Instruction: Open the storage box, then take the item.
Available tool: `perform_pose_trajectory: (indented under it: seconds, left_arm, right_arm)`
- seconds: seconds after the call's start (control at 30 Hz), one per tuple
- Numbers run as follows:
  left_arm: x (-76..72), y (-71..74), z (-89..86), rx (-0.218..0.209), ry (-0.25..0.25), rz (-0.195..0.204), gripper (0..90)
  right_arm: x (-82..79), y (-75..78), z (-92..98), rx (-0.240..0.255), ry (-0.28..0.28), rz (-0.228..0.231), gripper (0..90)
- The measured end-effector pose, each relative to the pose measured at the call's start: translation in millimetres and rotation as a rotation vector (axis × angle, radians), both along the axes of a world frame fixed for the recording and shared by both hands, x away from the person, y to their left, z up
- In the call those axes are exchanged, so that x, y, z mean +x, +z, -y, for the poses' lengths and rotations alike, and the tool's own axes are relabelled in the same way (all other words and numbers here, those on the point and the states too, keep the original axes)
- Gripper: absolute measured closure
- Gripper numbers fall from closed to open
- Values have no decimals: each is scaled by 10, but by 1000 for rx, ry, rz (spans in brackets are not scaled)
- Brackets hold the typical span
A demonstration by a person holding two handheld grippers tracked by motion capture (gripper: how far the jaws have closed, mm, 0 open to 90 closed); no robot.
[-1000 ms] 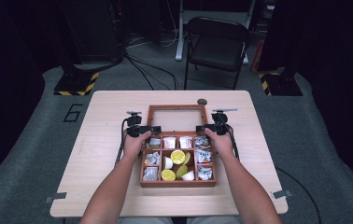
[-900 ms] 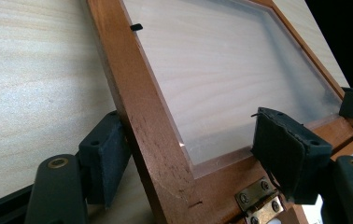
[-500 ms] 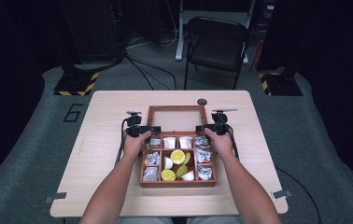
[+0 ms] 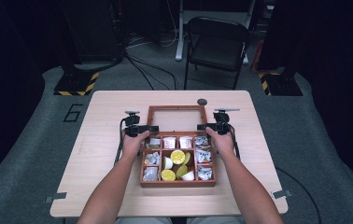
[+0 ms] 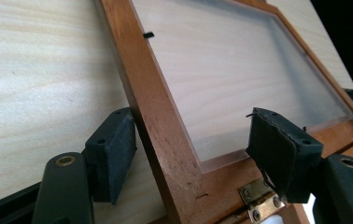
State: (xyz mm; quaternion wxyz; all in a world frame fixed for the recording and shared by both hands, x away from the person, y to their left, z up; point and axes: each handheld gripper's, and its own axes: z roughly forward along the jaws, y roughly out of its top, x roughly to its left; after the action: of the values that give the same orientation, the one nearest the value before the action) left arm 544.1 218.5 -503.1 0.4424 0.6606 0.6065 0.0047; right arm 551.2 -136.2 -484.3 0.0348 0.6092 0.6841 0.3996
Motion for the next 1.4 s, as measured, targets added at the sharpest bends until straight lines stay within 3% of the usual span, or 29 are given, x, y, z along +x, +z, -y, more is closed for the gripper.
perform_pose_trajectory:
  seconds: [0.1,0.23,0.43,0.73,0.8,0.93,1.13,1.33,1.4]
  left_arm:
    - [-1,16,-45,-13,3,2,324]
    - [-26,87,-103,-16,1,18,325]
    - [-104,217,-105,9,-24,60,326]
    - [-187,326,-115,17,-40,77,325]
    - [-203,348,-115,16,-41,77,326]
    - [-231,376,-92,17,-47,84,326]
    - [-254,408,-91,18,-57,91,326]
    - [-255,413,-119,18,-56,95,327]
    - [-266,418,-125,32,-69,99,327]
  right_arm:
    - [-12,34,28,-5,13,15,323]
    - [-74,111,38,-87,33,48,322]
    - [-210,284,1,-84,75,111,322]
    - [-461,491,-141,-106,169,181,329]
    - [-496,509,-163,-108,185,181,338]
    - [-563,518,-203,-158,227,205,348]
    - [-695,532,-234,-140,266,216,362]
    - [-851,504,-347,-190,336,250,369]
    - [-879,493,-390,-185,349,245,370]
